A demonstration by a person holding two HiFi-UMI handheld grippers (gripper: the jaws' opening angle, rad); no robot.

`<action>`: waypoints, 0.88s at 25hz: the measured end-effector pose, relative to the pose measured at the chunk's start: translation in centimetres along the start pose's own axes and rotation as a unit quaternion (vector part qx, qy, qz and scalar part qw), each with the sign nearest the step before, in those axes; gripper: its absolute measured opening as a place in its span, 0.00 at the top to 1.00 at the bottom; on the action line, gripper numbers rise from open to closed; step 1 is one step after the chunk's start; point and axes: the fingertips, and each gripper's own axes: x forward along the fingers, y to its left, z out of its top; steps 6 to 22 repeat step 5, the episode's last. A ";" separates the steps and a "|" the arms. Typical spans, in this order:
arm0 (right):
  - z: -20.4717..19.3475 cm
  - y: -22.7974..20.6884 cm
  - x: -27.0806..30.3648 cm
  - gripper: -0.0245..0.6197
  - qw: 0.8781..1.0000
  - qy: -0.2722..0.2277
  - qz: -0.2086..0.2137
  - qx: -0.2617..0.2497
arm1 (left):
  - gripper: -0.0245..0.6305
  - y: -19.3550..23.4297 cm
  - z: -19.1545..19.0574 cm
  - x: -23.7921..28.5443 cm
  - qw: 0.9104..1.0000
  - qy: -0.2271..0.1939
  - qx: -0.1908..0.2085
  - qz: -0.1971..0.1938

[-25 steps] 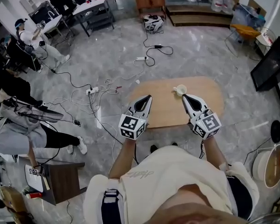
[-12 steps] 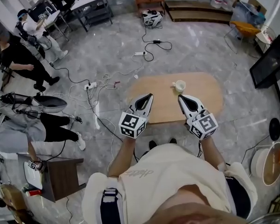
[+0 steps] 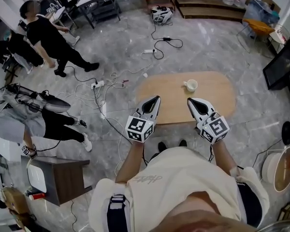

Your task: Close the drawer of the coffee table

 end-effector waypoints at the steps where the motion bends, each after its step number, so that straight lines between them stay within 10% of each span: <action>1: 0.0 0.2 0.0 0.97 1.000 -0.001 0.001 0.001 | 0.96 0.0 0.0 -0.1 1.000 -0.001 0.001 -0.002; 22: 0.1 0.8 0.3 0.97 1.000 -0.009 -0.001 0.003 | 0.96 0.3 0.2 -0.3 1.000 -0.001 0.008 -0.008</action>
